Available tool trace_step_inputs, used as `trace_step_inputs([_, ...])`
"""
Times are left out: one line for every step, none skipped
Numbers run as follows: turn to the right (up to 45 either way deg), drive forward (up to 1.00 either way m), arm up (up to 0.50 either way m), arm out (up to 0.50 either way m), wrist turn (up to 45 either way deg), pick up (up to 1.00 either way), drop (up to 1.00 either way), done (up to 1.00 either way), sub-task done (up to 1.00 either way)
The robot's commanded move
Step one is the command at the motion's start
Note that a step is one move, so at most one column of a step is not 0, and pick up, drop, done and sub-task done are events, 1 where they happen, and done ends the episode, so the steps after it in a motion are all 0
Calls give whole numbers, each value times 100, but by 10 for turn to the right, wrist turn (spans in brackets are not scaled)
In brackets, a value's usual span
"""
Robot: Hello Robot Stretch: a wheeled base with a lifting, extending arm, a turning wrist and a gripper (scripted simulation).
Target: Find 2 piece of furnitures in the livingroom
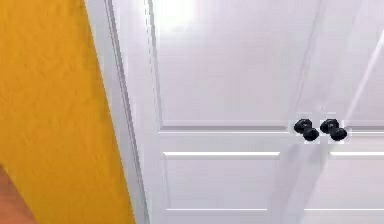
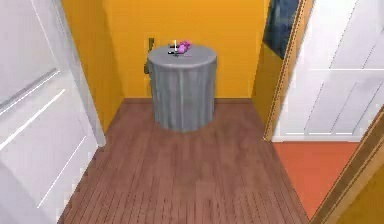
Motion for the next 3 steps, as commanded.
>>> trace_step_inputs([-450,0,0,0,0,0,0,0,0])
trace_step_inputs([-450,0,0,0,0,0,0,0,0])
trace_step_inputs([0,30,0,0,0,0,0,0,0])
